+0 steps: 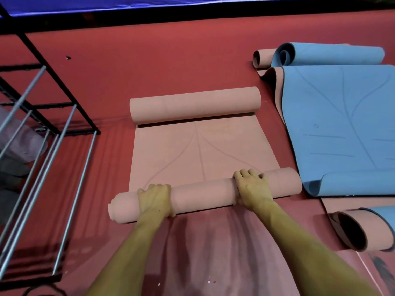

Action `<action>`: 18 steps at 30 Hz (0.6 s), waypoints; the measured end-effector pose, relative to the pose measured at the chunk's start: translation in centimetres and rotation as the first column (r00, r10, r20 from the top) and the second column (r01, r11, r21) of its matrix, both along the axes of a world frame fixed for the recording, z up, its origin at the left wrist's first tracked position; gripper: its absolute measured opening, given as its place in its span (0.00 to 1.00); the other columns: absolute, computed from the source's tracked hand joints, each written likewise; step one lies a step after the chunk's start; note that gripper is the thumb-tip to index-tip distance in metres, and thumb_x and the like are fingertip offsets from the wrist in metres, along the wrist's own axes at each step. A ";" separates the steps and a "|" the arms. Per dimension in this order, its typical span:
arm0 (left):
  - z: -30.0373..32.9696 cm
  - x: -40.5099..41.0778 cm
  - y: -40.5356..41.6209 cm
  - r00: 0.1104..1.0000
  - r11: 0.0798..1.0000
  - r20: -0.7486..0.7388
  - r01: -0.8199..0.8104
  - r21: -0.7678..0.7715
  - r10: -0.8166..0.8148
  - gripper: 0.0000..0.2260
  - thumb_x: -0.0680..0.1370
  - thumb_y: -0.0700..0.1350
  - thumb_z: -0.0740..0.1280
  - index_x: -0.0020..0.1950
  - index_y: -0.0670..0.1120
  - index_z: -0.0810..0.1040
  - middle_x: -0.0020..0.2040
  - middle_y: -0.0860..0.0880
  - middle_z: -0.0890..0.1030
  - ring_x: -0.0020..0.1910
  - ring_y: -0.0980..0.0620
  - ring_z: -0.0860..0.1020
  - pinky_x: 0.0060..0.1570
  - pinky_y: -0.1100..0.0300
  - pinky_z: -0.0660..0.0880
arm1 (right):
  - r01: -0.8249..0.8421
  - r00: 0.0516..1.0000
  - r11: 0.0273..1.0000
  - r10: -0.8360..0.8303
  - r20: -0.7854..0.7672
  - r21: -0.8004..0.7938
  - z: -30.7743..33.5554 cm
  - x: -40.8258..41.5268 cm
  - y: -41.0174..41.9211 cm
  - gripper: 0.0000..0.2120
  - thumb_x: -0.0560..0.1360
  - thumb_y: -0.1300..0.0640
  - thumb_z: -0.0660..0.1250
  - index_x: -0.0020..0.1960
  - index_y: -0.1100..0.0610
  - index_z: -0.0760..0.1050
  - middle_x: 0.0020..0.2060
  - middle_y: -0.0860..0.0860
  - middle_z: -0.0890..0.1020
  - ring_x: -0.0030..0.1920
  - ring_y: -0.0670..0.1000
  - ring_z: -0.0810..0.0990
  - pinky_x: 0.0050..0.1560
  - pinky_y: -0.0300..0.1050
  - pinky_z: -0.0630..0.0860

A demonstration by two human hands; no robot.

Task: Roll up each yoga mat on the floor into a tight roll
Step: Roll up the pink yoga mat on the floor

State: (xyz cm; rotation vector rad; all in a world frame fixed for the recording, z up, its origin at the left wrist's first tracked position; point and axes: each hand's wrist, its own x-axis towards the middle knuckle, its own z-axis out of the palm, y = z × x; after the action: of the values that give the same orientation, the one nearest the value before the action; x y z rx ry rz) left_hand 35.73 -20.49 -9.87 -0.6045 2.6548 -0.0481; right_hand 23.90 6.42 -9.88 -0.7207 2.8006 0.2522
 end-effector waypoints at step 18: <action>0.8 2.5 0.4 0.992 0.972 -0.113 -0.021 0.235 0.049 0.44 0.55 0.60 0.84 0.68 0.63 0.71 0.63 0.54 0.69 0.65 0.49 0.70 0.64 0.49 0.68 | -0.024 0.996 0.999 0.028 0.085 -0.047 0.9 0.8 1.1 0.31 0.67 0.47 0.78 0.68 0.49 0.73 0.63 0.51 0.71 0.61 0.56 0.69 0.60 0.48 0.72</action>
State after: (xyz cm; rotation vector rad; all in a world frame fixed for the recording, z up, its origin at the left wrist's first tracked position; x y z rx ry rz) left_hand 38.22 -20.04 -9.07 -0.5916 2.7071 0.3149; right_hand 24.73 7.48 -8.99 -0.7608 2.7250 0.1578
